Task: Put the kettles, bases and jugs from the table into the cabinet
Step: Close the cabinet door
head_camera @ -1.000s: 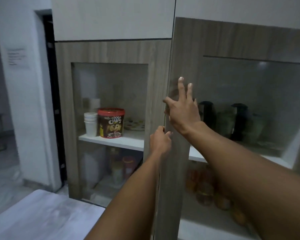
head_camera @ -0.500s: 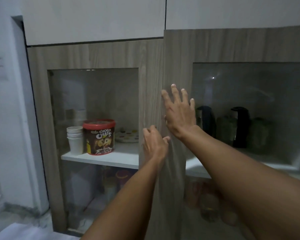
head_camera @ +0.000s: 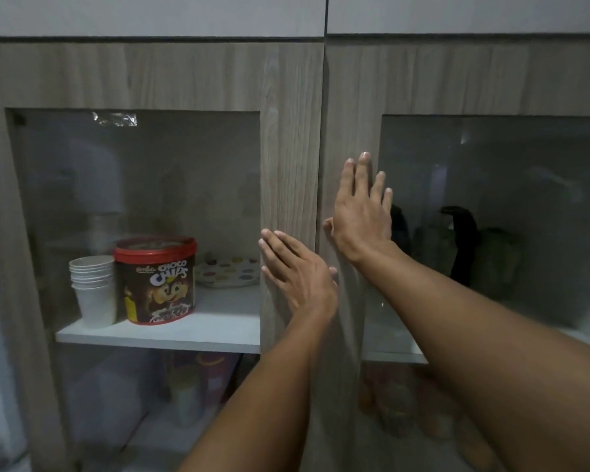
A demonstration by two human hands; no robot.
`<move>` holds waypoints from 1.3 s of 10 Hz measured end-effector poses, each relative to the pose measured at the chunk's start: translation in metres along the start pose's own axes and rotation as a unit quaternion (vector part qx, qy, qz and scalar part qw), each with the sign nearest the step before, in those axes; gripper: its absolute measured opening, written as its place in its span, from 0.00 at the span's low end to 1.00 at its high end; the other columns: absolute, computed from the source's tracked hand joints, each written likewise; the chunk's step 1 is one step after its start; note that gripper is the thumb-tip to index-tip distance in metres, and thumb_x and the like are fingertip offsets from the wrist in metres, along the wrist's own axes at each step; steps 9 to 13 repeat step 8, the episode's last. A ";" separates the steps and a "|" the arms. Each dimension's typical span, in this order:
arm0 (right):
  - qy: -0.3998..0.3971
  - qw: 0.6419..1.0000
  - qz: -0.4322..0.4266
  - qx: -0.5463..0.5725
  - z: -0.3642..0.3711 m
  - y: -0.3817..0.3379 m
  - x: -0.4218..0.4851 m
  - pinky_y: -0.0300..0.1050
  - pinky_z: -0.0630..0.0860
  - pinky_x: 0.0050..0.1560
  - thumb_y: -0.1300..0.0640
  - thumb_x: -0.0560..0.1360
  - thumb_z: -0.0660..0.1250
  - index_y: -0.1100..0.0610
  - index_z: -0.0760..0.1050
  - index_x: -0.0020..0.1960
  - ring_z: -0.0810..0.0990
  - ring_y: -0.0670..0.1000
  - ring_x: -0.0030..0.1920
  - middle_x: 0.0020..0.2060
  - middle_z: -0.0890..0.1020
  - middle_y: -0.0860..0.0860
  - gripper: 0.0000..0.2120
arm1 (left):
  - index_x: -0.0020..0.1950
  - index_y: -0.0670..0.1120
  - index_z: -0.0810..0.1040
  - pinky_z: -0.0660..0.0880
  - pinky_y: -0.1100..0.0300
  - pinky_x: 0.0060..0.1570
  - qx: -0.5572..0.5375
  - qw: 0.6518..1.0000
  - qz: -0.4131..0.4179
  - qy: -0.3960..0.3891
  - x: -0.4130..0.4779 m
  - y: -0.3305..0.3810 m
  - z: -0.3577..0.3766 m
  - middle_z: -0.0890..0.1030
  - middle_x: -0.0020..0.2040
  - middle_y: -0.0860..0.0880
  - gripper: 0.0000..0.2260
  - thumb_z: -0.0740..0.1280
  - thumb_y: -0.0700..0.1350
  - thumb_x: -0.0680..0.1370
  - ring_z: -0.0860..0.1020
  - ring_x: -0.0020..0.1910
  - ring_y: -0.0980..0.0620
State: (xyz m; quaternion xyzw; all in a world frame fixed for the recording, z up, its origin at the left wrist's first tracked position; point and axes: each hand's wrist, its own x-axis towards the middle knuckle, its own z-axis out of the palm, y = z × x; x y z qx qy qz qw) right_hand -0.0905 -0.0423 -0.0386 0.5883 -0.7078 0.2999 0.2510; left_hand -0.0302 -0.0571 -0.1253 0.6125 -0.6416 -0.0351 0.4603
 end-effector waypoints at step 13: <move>-0.144 0.985 -0.032 -0.093 -0.036 0.001 -0.033 0.63 0.59 0.75 0.51 0.77 0.67 0.57 0.52 0.80 0.68 0.62 0.73 0.77 0.64 0.58 0.38 | 0.80 0.43 0.43 0.61 0.41 0.72 -0.043 0.990 0.080 -0.109 0.005 -0.037 -0.051 0.44 0.80 0.40 0.39 0.66 0.50 0.79 0.50 0.78 0.40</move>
